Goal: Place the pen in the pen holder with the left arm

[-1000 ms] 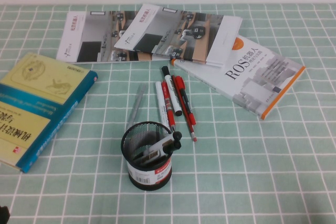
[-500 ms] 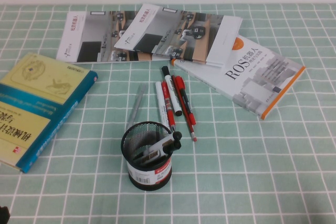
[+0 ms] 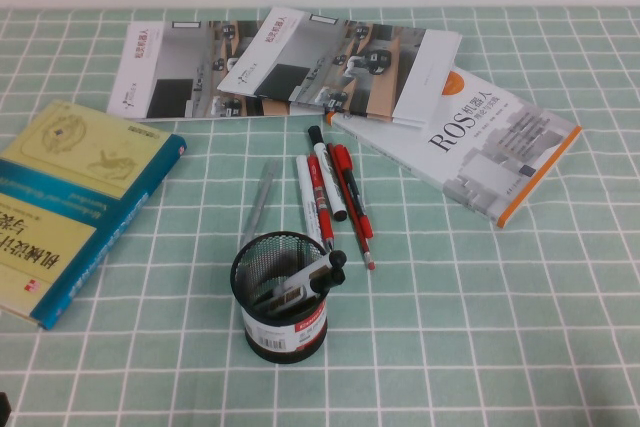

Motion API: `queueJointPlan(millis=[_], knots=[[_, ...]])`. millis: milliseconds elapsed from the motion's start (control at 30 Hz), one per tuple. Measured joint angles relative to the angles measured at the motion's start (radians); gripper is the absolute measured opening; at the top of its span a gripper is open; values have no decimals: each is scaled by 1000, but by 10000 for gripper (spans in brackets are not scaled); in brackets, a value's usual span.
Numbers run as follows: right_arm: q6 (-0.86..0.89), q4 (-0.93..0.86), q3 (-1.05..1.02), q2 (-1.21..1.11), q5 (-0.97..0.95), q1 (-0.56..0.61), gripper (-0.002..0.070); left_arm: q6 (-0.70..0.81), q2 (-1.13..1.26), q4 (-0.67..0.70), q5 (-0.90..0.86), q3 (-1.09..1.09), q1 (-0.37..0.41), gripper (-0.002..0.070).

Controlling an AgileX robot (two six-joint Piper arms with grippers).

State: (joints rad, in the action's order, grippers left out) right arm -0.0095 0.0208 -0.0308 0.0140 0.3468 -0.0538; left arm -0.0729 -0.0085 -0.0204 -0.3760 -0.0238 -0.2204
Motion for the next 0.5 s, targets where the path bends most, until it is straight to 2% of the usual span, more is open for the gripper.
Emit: queueJointPlan(millis=[500], knots=[[0, 0, 0, 0, 0, 0, -20, 0, 0, 0, 0, 1, 5, -1]])
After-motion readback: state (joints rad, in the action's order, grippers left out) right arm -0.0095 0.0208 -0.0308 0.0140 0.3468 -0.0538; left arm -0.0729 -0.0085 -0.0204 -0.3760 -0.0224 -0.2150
